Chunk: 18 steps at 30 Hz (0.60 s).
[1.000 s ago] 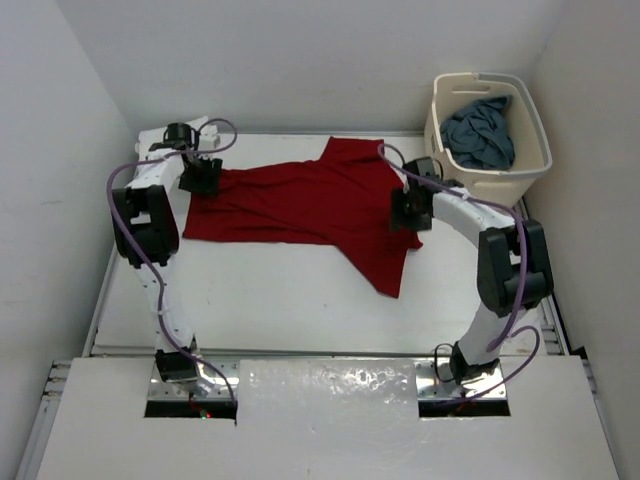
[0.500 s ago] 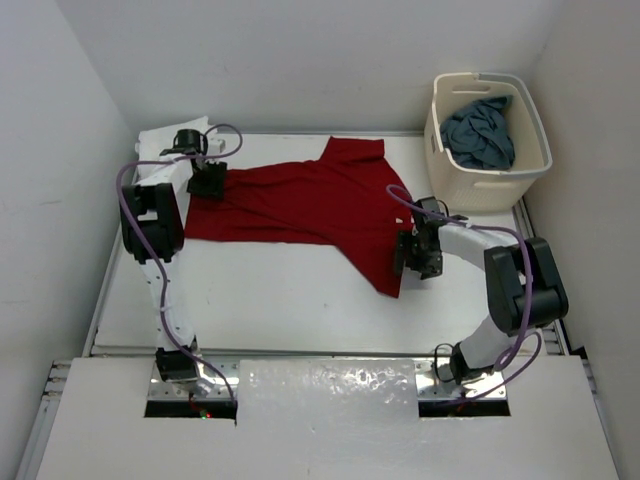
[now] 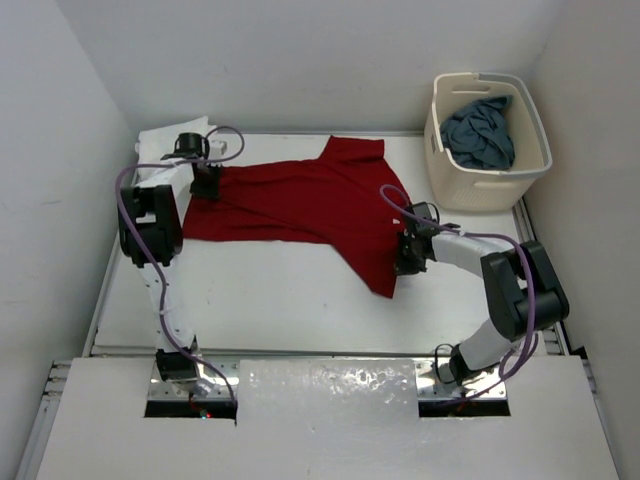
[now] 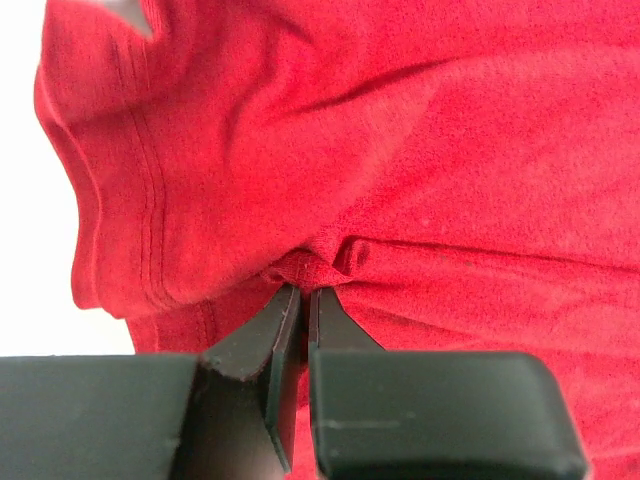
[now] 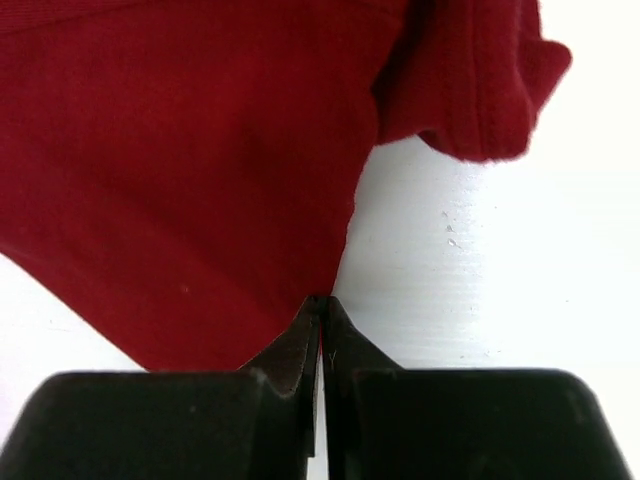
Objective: Fold and stack the t-shirts
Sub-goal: Flatten out the tshirt
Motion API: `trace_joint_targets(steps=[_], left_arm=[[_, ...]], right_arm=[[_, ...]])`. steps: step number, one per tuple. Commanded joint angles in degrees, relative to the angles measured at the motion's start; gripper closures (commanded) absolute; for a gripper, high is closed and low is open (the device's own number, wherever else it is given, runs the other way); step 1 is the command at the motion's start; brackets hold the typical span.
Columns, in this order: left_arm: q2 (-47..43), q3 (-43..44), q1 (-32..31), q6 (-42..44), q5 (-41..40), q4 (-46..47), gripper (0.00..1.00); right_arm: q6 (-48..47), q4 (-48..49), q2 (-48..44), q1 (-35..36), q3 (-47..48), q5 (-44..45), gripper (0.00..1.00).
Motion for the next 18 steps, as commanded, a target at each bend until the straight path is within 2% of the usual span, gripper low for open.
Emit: trace_joint_targets(steps=[1, 3, 6, 7, 8, 11, 15, 18], left_arm=[[-5.64, -1.69, -0.05, 1.33, -0.27, 0.63, 1.0], [-6.86, -3.17, -0.05, 2.46, -0.89, 1.08, 1.0], [-8.45, -4.76, -0.05, 2.73, -0.9, 0.64, 1.0], [-9.06, -5.03, -0.05, 2.82, -0.37, 0.12, 1.0], [-10.2, -5.55, -0.14, 2.74, 0.24, -0.06, 1.0], [-11.0, -5.65, -0.14, 2.82, 1.39, -0.94, 1.0], [-10.21, -5.65, -0.14, 3.0, 1.48, -1.91, 1.0], [-10.12, -5.65, -0.14, 2.73, 1.48, -2.17, 1.0]], right_arm=[[1.86, -0.22, -2.01, -0.27, -3.24, 1.7, 1.0], [1.51, -1.0, -3.86, -1.06, -3.34, 0.92, 1.0], [-1.73, -2.93, -5.36, -1.06, -2.11, 0.56, 0.84], [-2.52, -3.73, -6.06, -0.37, -1.58, 0.65, 0.76], [-4.27, -5.04, -6.85, 0.25, -0.62, 1.26, 0.53], [-4.3, -6.98, -9.67, 3.59, -0.43, 3.02, 0.27], [0.27, -1.03, -9.67, 5.88, -5.96, 0.13, 0.25], [1.77, 0.75, -6.17, 5.88, -5.28, -0.59, 0.25]])
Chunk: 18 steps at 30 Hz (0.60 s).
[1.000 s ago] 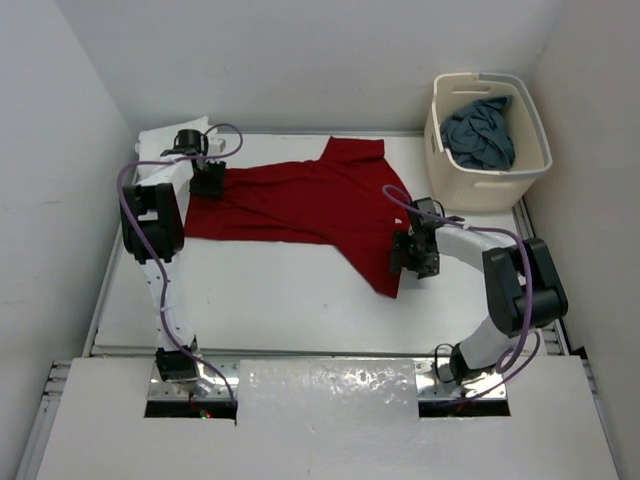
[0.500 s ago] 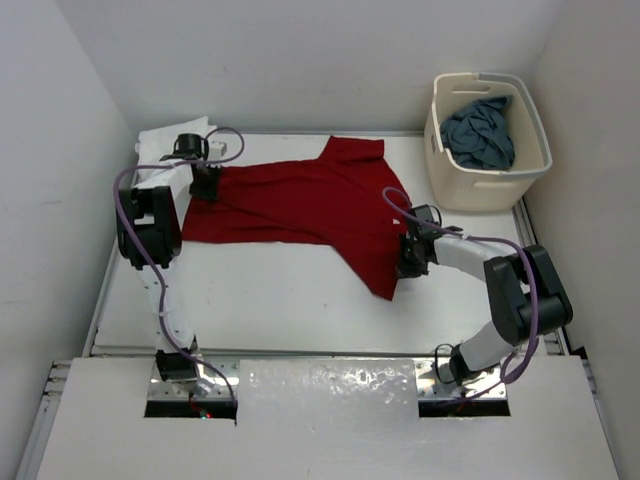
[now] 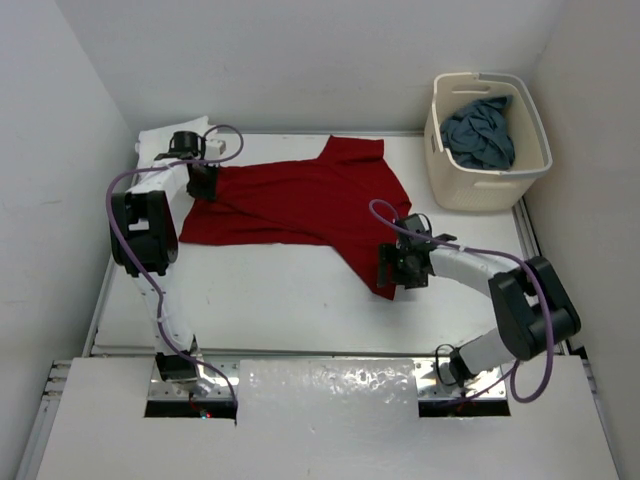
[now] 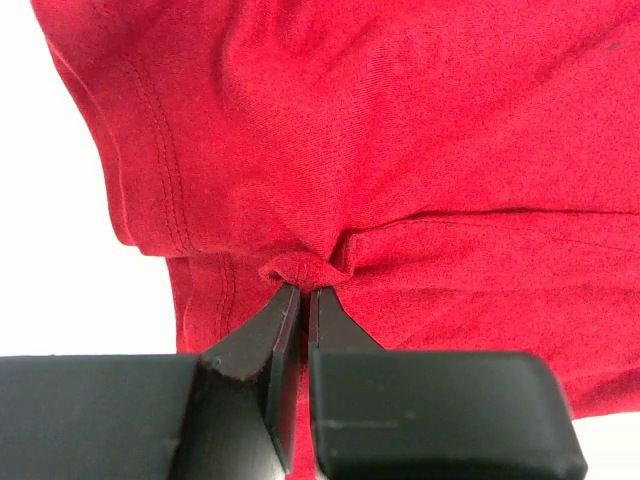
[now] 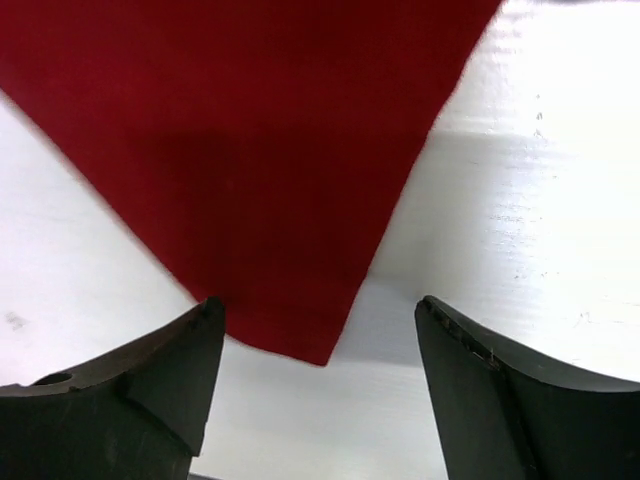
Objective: Fold and stack the t-shirts
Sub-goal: Flatten out the tshirt
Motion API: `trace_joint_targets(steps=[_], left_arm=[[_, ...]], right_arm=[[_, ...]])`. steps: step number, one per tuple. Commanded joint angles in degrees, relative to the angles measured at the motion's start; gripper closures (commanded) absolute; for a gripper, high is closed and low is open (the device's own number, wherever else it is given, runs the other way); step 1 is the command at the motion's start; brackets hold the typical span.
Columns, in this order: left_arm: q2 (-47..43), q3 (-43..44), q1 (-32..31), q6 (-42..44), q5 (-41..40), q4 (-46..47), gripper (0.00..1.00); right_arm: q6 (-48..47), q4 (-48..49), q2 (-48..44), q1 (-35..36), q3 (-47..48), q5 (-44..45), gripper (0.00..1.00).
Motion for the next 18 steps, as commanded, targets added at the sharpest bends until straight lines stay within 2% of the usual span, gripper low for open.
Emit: trace_joint_targets(steps=[1, 2, 4, 5, 6, 7, 9, 10, 11, 16, 18], left_arm=[[-2.26, 0.23, -0.14, 0.29, 0.69, -0.19, 1.0], [-2.78, 0.15, -0.22, 0.64, 0.61, -0.19, 1.0], [-3.48, 0.15, -0.22, 0.99, 0.25, -0.19, 1.0], [-3.57, 0.23, -0.22, 1.43, 0.17, -0.36, 0.99], [-3.57, 0.15, -0.14, 1.78, 0.08, -0.45, 0.96], [-3.31, 0.06, -0.14, 2.04, 0.08, -0.45, 0.87], [-2.61, -0.21, -0.22, 2.57, -0.27, -0.36, 0.82], [-1.82, -0.12, -0.14, 2.66, -0.45, -0.27, 0.76], [-1.29, 0.06, -0.14, 2.57, -1.23, 0.16, 0.75], [0.82, 2.07, -0.05, 0.03, -3.96, 2.54, 0.73], [0.65, 2.34, -0.05, -1.55, -2.39, 3.85, 0.69]], right_arm=[[2.67, 2.56, 4.94, -0.04, 0.26, -0.08, 0.27], [2.58, 1.78, 6.27, -0.04, 0.78, -0.08, 0.28], [2.93, 1.77, 8.47, -0.04, 1.23, -0.78, 0.41], [3.37, 2.2, 9.52, -0.04, 0.27, -1.04, 0.51], [4.42, 2.73, 9.62, -0.13, -0.43, -1.3, 0.71], [4.78, 3.17, 9.62, -0.13, -1.05, -1.39, 0.81], [5.39, 3.96, 9.1, -0.13, -1.85, -1.74, 1.0], [5.48, 4.05, 8.83, -0.04, -1.85, -2.01, 1.0], [5.48, 4.14, 8.31, -0.13, -1.94, -2.27, 1.0], [6.54, 4.14, 5.5, -1.45, -2.29, -3.06, 1.0], [6.63, 3.79, 3.83, -2.5, -2.9, -2.63, 1.0]])
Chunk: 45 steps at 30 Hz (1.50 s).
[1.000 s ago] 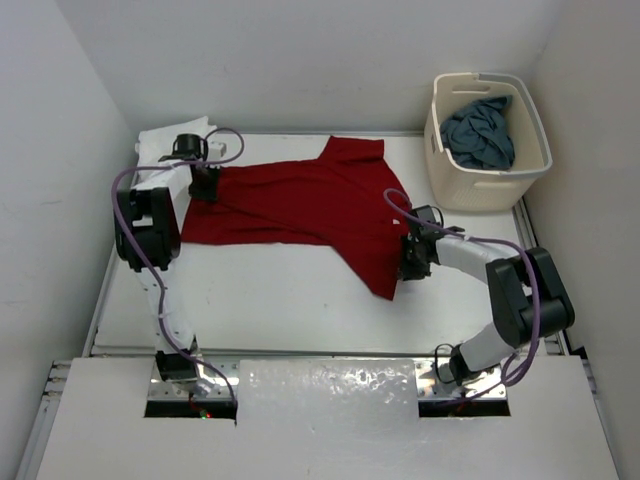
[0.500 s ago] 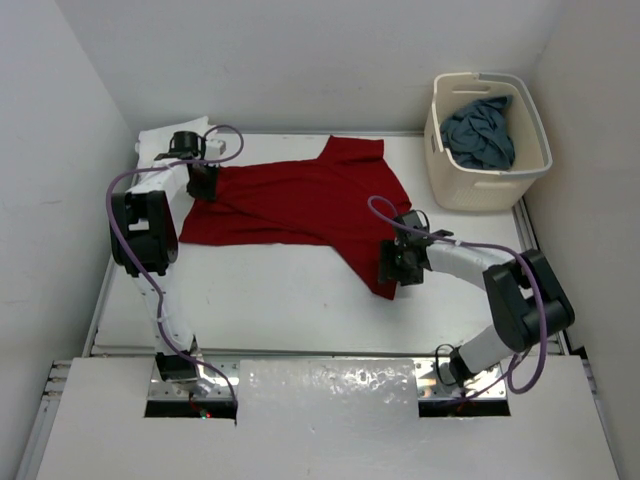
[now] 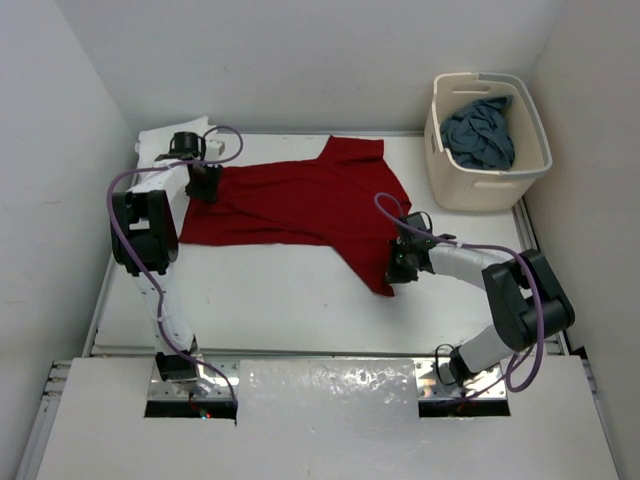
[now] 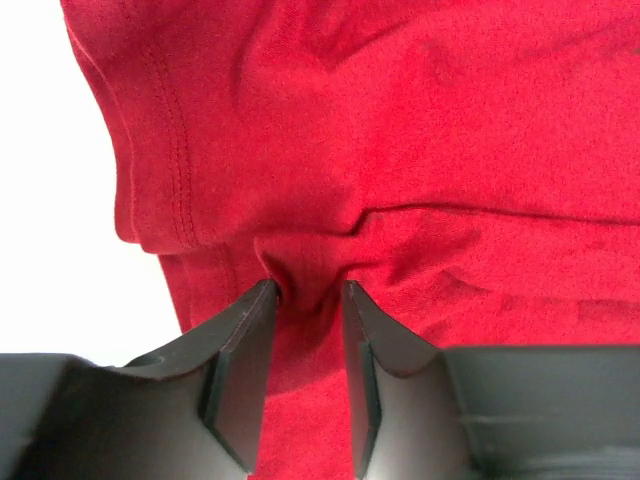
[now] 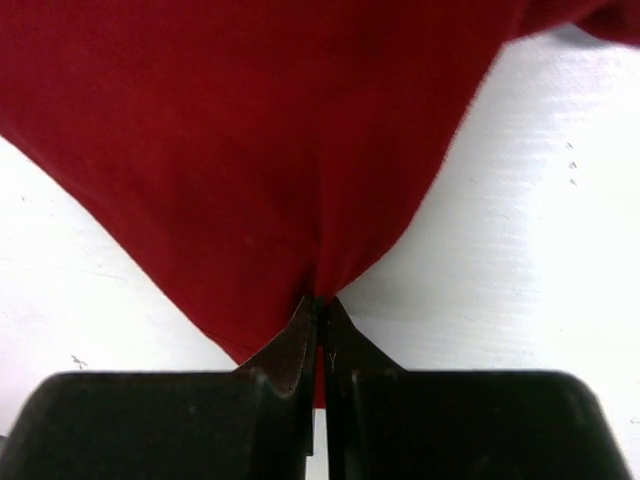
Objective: Fold and stack the t-shirts
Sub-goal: Flatten out the tshirt
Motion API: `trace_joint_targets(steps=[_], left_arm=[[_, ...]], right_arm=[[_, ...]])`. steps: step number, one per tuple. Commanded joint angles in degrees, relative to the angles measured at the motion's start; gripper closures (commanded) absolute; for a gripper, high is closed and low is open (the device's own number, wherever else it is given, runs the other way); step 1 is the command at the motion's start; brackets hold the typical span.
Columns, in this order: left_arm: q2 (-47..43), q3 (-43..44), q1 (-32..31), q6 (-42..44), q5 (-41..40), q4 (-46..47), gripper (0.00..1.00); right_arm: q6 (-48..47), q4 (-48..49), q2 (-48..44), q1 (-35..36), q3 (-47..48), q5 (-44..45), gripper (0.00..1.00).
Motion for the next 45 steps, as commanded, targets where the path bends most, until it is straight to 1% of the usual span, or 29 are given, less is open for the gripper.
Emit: trace_joint_targets(steps=[1, 2, 5, 9, 13, 16, 17, 18, 20, 21, 23, 26, 28, 32, 34, 37, 41, 44, 45], left_arm=[[-0.42, 2.02, -0.14, -3.3, 1.11, 3.92, 0.63], [-0.43, 2.01, -0.05, -3.75, 3.38, 4.88, 0.62], [1.76, 3.68, -0.14, -4.8, 5.07, 3.32, 0.6], [5.19, 4.74, -0.14, -5.6, 1.39, 2.17, 0.59], [5.55, 4.83, -0.14, -5.25, -3.79, 2.43, 0.56], [5.29, 5.27, -0.05, -5.16, -7.39, 3.31, 0.56], [5.02, 5.35, -0.14, -5.16, -8.45, 3.22, 0.58], [4.58, 5.09, -0.14, -4.98, -8.63, 3.14, 0.64], [4.14, 4.48, -0.14, -4.63, -8.9, 2.96, 0.73], [3.88, 3.6, -0.14, -4.37, -8.64, 2.87, 0.87], [3.79, 2.98, -0.14, -4.02, -7.68, 2.0, 1.0], [2.65, 1.93, -0.05, -3.75, -6.97, 1.64, 1.0], [0.63, 2.45, -0.05, -3.66, -6.79, 0.68, 1.0], [-4.37, 3.77, -0.14, -3.05, -6.26, -0.82, 1.0], [-5.87, 3.77, -0.14, -1.82, -2.77, -2.83, 1.0], [-9.12, 2.11, -0.14, -0.15, 0.93, -5.82, 1.0], [-15.19, -3.87, -0.14, 1.95, 1.03, -7.14, 1.0], [-18.97, -5.72, -0.05, 3.36, 0.86, -10.65, 1.0], [-19.84, -5.81, -0.14, 4.76, 0.94, -13.53, 1.0]], right_arm=[[0.77, -2.77, -1.34, -1.34, -2.97, 0.35, 1.0], [0.59, -2.94, -1.69, -1.61, -3.06, 0.17, 1.0], [-1.25, -4.17, -1.69, -1.87, -2.45, 0.08, 1.0], [-2.04, -4.7, -0.9, -1.87, -1.65, 0.43, 1.0], [-2.75, -5.23, -0.81, -1.87, -0.95, 0.87, 1.0], [-3.19, -5.66, -0.73, -1.87, -1.12, 1.22, 1.0], [-3.36, -5.76, -0.64, -1.87, -1.21, 1.31, 1.0], [-3.54, -5.93, -0.72, -1.87, -1.21, 1.49, 1.0], [-3.71, -6.11, -0.9, -1.87, -1.21, 1.84, 1.0], [-3.89, -6.11, -0.99, -1.87, -1.21, 2.1, 1.0], [-4.15, -6.28, -1.08, -1.79, -0.95, 2.54, 1.0], [-4.85, -7.51, -1.25, -2.22, 0.19, 2.89, 1.0], [-6.26, -9.96, -2.57, -2.31, 2.03, 3.42, 1.0], [-10.38, -14.54, -6.87, -2.31, 6.25, 8.51, 1.0], [-11.36, -16.39, -9.33, -2.4, 8.27, 8.96, 1.0], [-11.98, -17.18, -12.31, -2.58, 8.81, 7.12, 1.0], [-12.59, -17.88, -15.13, -2.84, 7.84, 3.61, 1.0], [-13.99, -19.37, -17.16, -2.93, 8.54, 3.42, 1.0], [-14.52, -20.86, -17.68, -2.93, 9.33, 3.34, 1.0]])
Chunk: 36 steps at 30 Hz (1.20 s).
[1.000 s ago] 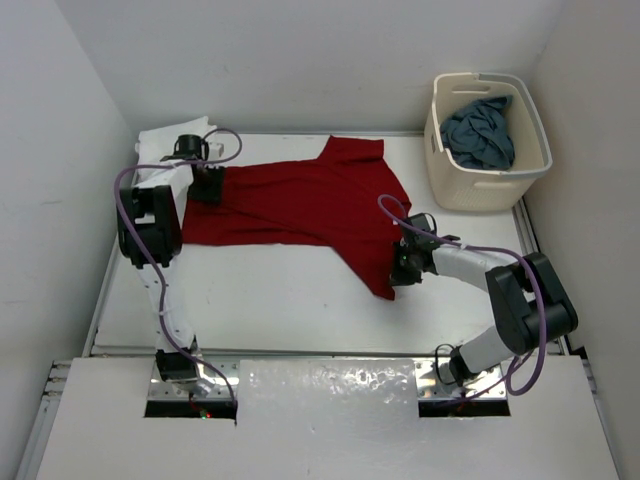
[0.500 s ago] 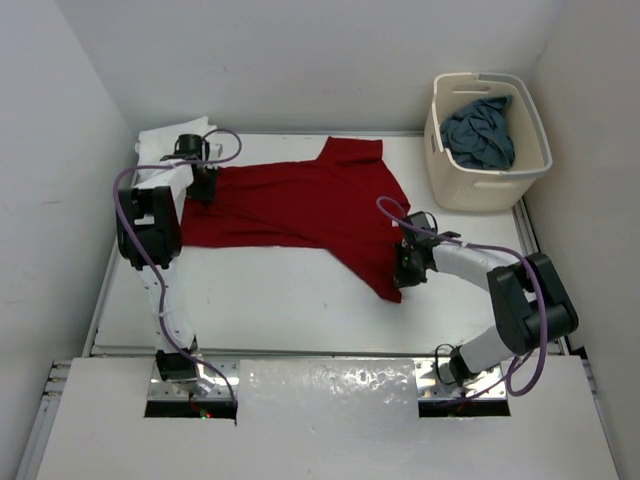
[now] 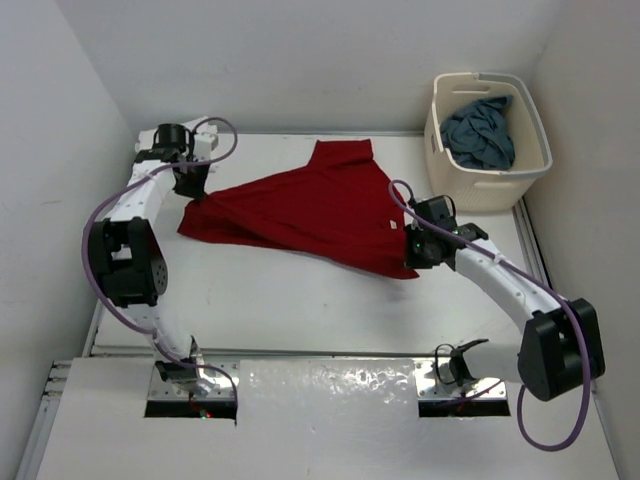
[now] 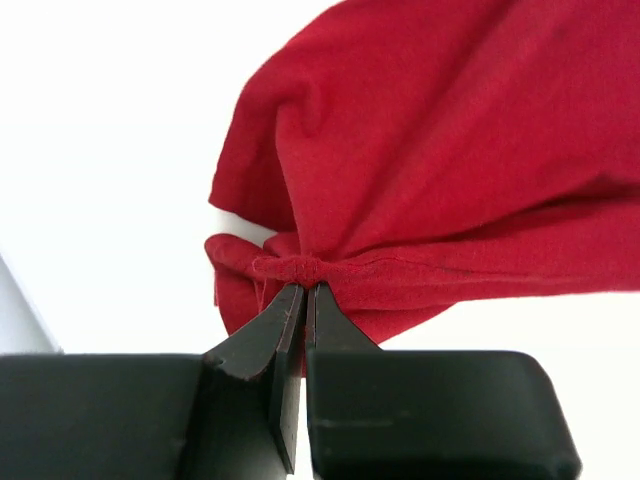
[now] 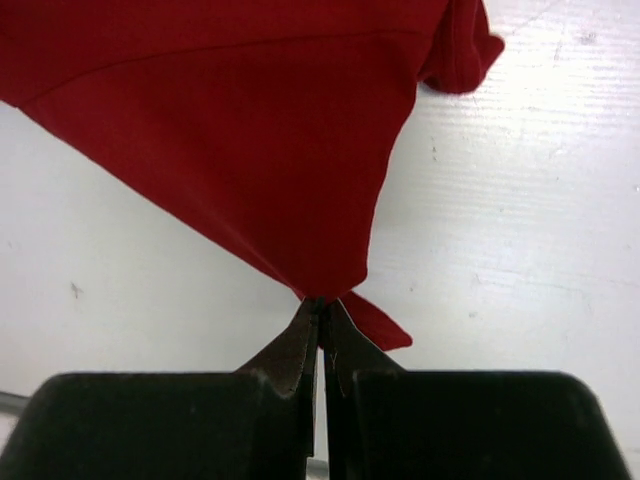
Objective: Fold and stack the t-shirts
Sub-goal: Flatten out the tshirt
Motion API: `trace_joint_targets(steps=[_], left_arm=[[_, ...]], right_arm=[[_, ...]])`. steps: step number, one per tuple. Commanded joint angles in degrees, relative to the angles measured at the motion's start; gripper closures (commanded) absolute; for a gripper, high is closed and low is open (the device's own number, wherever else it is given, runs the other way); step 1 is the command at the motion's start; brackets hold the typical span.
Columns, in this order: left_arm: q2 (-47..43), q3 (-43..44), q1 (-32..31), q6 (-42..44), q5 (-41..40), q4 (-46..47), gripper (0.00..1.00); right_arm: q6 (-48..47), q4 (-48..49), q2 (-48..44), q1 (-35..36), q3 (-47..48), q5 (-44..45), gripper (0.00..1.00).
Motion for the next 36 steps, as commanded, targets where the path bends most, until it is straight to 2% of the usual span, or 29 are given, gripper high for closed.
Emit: trace_joint_targets(steps=[1, 3, 4, 7, 9, 10, 13, 18, 23, 27, 30, 34, 36], left_arm=[[-5.4, -1.65, -0.03, 4.31, 0.57, -6.82, 1.0], [-6.73, -3.67, -0.03, 5.55, -0.04, -8.15, 0.93], [-7.69, -6.73, 0.06, 5.81, -0.13, -7.2, 0.86], [-6.74, -10.52, 0.06, 6.43, -0.66, -2.72, 0.84], [-5.25, -10.45, 0.06, 6.6, 1.08, -4.53, 0.81], [-4.89, -10.54, 0.06, 6.95, 2.06, -6.21, 0.73], [-7.51, -13.42, 0.5, 9.76, 3.82, -11.4, 0.56], [-10.25, -12.13, 3.48, 10.3, 5.14, -13.79, 0.51], [-10.42, -10.98, 4.28, 3.98, 3.38, -6.06, 0.5], [-8.15, -11.15, 4.19, 2.56, 4.88, -4.12, 0.43], [-5.43, -10.8, 4.19, 1.86, 5.76, -2.45, 0.43], [-2.78, -10.36, 4.19, 0.45, 0.84, 0.97, 0.43], [-1.73, -9.75, 4.19, 0.19, 1.1, 1.33, 0.44]], right_arm=[[-3.61, -4.32, -3.41, -0.39, 2.08, -0.95, 1.0], [-4.33, -4.42, -4.47, -0.66, 1.91, -0.95, 1.0], [-4.42, -3.9, -4.82, -0.92, 1.47, -2.52, 1.0], [-3.36, -0.56, -3.78, -1.01, -0.12, -5.86, 1.0], [-3.1, -0.29, -3.34, -1.01, -0.73, -6.92, 1.0], [-3.1, -0.46, -3.51, -1.01, -0.99, -6.84, 1.0], [-3.8, -0.73, -4.91, -1.01, -3.1, -5.0, 1.0], [-3.19, 0.24, -5.09, -1.01, -6.09, -4.81, 1.0], [-2.31, 1.65, -4.13, -1.01, -7.15, -5.43, 1.0], [-2.57, 1.29, -4.12, -0.92, -7.06, -4.38, 1.0], [-2.57, 1.38, -3.77, -1.01, -7.06, -4.2, 1.0], [-2.92, 1.21, -3.07, -1.01, -6.62, -4.38, 1.0], [-3.1, 1.21, -3.16, -1.01, -6.62, -4.2, 1.0]])
